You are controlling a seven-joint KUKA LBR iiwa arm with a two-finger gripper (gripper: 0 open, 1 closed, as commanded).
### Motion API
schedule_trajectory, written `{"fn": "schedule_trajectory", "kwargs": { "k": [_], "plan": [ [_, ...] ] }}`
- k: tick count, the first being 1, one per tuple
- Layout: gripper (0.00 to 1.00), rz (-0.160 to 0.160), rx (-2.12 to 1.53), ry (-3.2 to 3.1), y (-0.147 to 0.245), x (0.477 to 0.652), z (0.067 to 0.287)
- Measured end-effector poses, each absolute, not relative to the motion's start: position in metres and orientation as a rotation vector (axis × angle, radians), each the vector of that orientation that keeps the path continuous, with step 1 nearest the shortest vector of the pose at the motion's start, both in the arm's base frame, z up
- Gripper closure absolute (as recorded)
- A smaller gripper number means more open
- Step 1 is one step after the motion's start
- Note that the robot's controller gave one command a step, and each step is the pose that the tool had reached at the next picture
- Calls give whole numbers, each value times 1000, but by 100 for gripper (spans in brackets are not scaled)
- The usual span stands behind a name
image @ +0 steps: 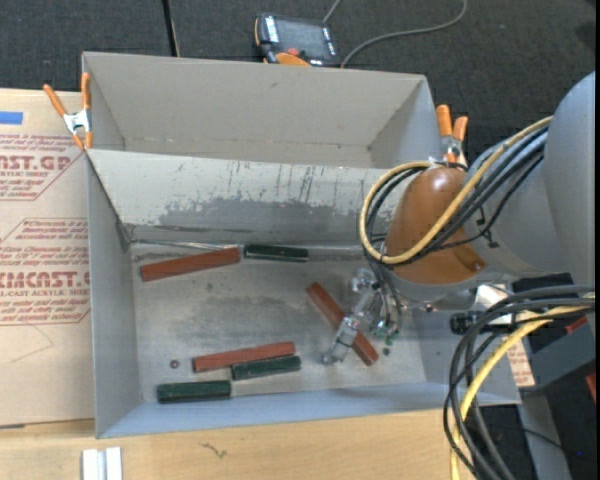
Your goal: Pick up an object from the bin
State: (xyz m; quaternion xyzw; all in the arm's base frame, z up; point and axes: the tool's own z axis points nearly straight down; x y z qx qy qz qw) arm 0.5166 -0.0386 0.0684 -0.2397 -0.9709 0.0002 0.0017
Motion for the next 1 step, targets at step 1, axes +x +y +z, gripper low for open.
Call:
{"fn": "schedule_trajectory", "kwargs": {
  "k": [1],
  "plan": [
    [0,-1,-752,-3049,-38,516,68]
  ]
}}
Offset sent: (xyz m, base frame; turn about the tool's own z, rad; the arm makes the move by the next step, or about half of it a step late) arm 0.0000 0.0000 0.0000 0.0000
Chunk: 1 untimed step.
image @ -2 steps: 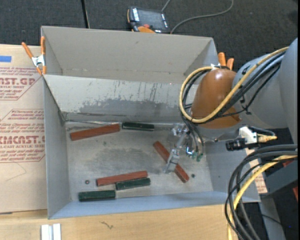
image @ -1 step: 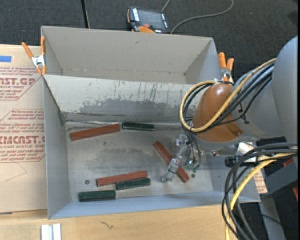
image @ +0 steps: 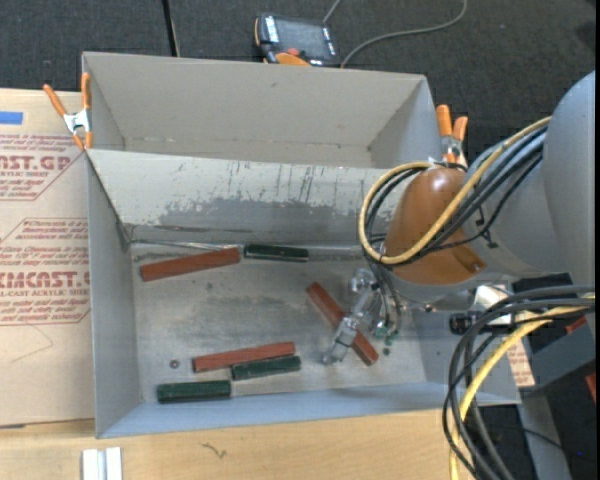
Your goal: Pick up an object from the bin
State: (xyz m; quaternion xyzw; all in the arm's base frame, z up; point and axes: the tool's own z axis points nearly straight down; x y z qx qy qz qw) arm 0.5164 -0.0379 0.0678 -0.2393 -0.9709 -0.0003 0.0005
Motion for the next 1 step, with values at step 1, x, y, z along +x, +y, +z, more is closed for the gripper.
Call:
{"fn": "schedule_trajectory", "kwargs": {
  "k": [1],
  "plan": [
    [100,-1,-753,-3050,-38,517,68]
  ]
}}
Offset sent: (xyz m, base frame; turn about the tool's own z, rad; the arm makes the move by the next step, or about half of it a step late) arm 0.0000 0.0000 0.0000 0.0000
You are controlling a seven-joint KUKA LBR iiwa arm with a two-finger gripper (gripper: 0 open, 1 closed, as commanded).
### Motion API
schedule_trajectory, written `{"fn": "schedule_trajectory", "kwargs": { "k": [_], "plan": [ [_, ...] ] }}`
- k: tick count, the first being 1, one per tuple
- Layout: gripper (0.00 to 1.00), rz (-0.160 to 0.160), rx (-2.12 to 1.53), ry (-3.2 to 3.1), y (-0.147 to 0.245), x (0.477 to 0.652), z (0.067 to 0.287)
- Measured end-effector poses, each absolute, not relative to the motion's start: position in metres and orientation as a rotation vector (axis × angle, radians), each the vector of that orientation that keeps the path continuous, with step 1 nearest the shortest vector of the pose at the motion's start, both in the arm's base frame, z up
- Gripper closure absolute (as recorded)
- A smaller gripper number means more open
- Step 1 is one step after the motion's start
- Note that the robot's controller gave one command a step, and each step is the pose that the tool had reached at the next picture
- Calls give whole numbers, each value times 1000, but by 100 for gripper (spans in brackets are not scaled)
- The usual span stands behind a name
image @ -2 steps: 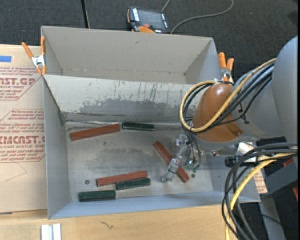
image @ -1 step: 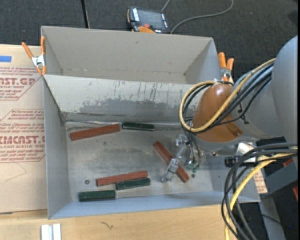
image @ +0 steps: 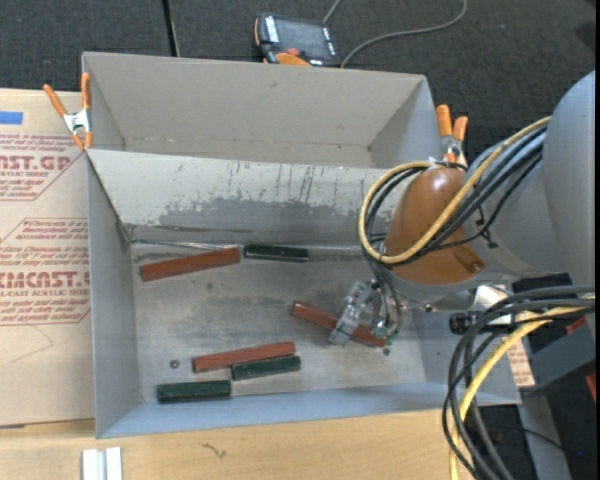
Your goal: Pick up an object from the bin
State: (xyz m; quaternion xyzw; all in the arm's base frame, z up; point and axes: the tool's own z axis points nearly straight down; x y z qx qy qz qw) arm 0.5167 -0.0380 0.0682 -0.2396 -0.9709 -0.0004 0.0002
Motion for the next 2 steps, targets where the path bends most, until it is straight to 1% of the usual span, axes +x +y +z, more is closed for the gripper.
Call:
{"fn": "schedule_trajectory", "kwargs": {
  "k": [1,2],
  "plan": [
    [100,-1,-752,-3050,-38,517,71],
    [100,-1,-752,-3052,-37,517,95]
  ]
}}
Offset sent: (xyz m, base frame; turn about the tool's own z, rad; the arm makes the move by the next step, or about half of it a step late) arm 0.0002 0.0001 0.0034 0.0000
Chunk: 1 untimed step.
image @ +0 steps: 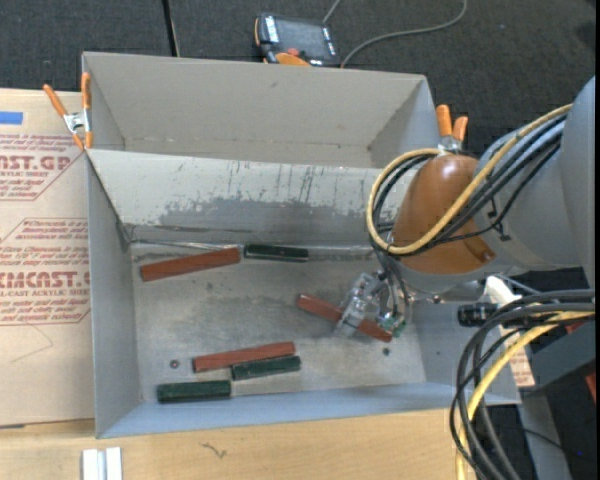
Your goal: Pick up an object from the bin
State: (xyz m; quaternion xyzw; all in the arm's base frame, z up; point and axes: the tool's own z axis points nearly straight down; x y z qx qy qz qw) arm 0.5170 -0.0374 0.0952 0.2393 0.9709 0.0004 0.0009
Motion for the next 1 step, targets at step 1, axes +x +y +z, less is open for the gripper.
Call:
{"fn": "schedule_trajectory", "kwargs": {
  "k": [1],
  "plan": [
    [100,3,750,3044,-37,519,168]
  ]
}}
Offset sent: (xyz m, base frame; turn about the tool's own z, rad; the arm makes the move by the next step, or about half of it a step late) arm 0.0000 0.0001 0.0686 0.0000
